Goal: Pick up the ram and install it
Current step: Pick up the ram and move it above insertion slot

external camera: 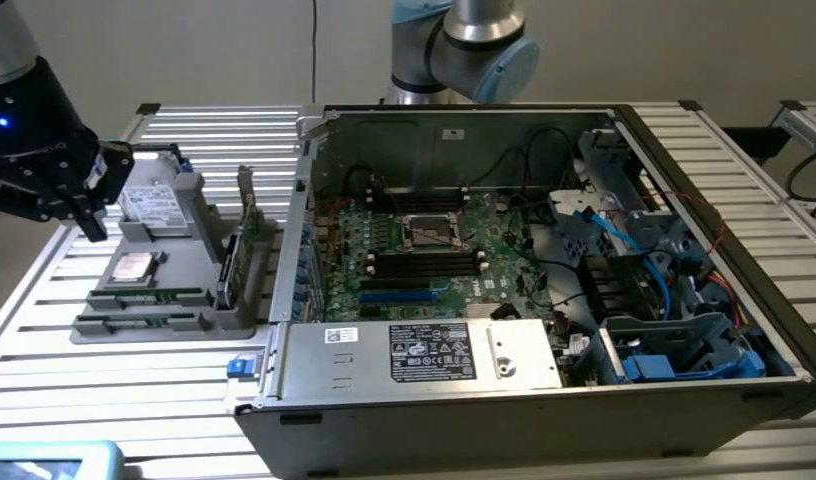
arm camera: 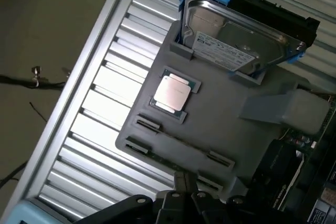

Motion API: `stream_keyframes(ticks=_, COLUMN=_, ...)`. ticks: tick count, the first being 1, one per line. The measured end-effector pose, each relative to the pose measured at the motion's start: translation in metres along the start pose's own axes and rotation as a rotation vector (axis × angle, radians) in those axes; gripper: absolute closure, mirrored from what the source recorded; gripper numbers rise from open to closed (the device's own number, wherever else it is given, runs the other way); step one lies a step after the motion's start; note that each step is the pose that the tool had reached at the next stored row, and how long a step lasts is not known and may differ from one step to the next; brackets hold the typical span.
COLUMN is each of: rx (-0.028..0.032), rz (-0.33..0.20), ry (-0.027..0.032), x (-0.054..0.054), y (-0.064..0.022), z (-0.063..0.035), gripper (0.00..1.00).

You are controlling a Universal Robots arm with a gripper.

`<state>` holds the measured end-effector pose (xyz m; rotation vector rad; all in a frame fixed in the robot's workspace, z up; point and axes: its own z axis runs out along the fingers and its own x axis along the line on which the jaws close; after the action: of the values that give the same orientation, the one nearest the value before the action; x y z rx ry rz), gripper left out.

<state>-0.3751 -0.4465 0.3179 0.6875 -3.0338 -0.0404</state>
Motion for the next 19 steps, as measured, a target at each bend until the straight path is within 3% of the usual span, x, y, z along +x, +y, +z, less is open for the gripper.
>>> stream_keyframes(ticks=19, rx=0.0083, rz=-0.344, ry=0.011, x=-0.0001, y=-0.0001, z=0.0029, gripper=0.89)
